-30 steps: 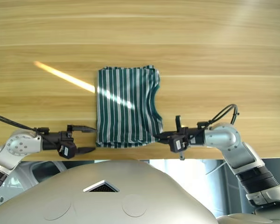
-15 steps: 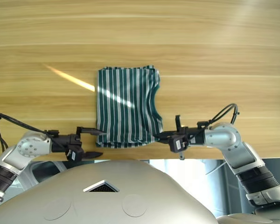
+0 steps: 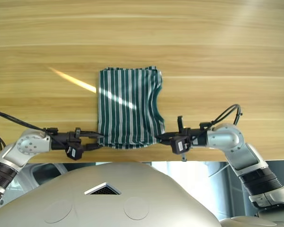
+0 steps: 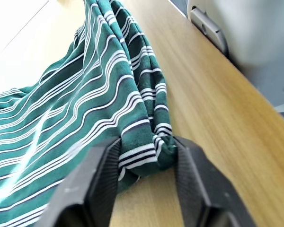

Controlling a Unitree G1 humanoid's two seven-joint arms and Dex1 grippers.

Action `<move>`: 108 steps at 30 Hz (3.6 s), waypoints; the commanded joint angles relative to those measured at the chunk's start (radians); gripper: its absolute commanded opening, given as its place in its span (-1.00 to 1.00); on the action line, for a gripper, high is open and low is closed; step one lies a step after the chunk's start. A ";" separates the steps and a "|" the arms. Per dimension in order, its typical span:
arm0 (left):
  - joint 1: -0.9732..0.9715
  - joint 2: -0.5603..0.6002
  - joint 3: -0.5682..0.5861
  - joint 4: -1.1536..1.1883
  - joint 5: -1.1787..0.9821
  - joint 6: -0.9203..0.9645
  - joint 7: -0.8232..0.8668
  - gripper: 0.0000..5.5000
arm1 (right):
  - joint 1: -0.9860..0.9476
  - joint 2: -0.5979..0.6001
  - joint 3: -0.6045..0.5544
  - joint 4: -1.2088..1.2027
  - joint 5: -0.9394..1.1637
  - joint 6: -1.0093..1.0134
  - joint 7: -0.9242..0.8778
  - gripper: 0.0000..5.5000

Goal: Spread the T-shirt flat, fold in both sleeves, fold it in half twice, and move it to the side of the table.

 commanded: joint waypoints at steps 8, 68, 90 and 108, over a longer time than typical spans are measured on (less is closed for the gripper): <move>0.009 0.017 -0.021 -0.064 -0.066 0.019 -0.031 -0.88 | -0.020 0.005 -0.001 0.006 0.006 0.002 0.005 -0.98; -0.503 -0.183 0.174 0.192 -0.230 0.322 -0.093 -0.89 | -0.269 0.074 -0.160 0.111 -0.042 0.119 -0.140 -0.98; -0.911 -0.631 0.015 1.254 0.253 0.342 0.401 -0.76 | -0.513 0.378 0.033 0.622 -0.410 0.219 -0.460 -0.84; -1.012 -0.617 0.813 1.255 -0.447 0.743 0.292 0.29 | -0.794 0.525 -0.479 1.223 0.224 0.374 -0.292 0.53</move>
